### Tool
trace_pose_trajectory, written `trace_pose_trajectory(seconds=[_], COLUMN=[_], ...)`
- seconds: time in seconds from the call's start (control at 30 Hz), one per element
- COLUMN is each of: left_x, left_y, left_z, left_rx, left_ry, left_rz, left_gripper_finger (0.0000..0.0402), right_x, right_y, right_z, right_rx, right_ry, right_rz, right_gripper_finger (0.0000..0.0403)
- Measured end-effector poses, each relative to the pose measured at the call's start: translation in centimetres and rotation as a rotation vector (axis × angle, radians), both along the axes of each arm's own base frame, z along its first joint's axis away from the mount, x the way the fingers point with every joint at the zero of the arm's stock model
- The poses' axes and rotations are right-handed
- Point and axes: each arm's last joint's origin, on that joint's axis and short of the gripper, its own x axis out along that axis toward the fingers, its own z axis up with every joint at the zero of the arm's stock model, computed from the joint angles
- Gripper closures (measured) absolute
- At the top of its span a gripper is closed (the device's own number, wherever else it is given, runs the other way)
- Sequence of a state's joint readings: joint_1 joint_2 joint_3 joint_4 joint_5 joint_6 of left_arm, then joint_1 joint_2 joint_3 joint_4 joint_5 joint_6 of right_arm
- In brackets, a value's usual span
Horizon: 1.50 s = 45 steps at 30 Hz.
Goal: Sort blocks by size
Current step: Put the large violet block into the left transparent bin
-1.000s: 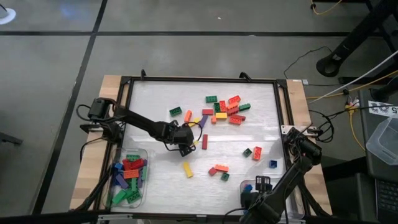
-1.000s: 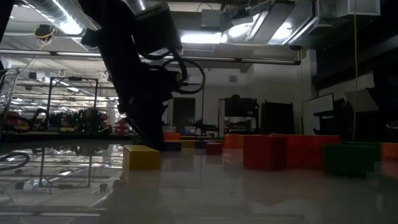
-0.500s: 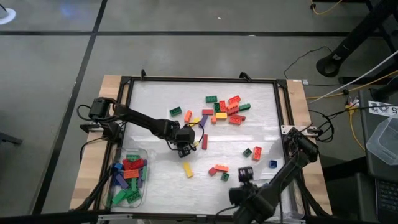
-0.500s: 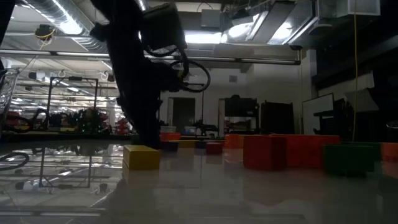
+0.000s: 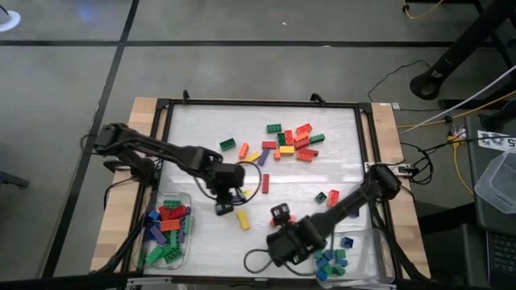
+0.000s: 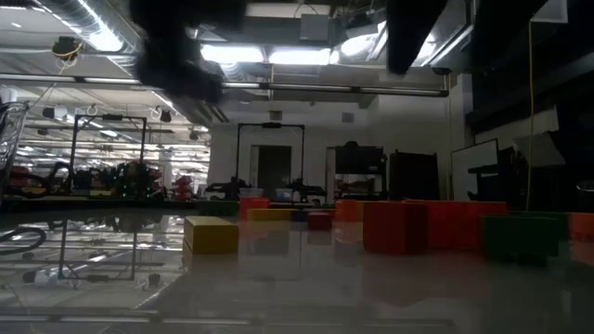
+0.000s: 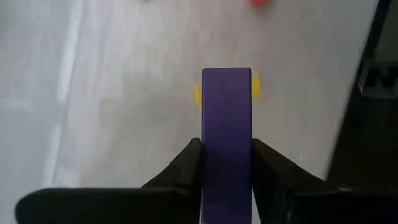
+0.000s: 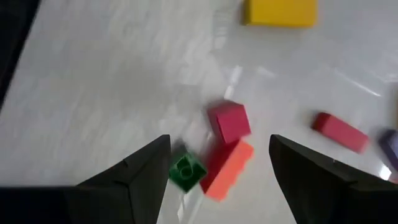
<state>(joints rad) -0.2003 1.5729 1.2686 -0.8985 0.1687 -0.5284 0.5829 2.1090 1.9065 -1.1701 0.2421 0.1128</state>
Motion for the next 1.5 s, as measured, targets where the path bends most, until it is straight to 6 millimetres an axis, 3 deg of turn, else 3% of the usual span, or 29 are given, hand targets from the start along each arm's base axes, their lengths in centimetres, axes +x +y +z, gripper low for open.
trace_pose_trajectory(seconds=[0.2,0.4,0.77,1.1,1.5], left_x=[-5.3,-9.7,-15.7,-17.0,-17.4], left_y=[-2.5,-5.7,-10.9,-12.6,-11.7], left_z=[2.7,3.9,1.6,-1.8,-4.7], left_rx=[-0.028,-0.021,0.083,0.024,0.066], left_ry=[0.177,0.307,0.462,0.449,0.479], left_rz=[0.065,0.151,0.378,0.429,0.525], left_gripper_finger=[0.0314,0.0310,0.0299,0.0298,0.0297], right_x=[1.4,2.2,2.8,2.9,3.3], right_y=[-2.3,-4.5,-6.8,-7.0,-6.8], right_z=[-2.7,-5.0,-6.8,-6.9,-8.1], right_rx=[0.015,0.075,0.114,0.196,0.199], right_ry=[0.034,0.086,0.105,0.135,0.149], right_rz=[0.070,0.096,0.123,0.132,0.132], right_gripper_finger=[0.0132,0.0132,0.0133,0.0133,0.0133])
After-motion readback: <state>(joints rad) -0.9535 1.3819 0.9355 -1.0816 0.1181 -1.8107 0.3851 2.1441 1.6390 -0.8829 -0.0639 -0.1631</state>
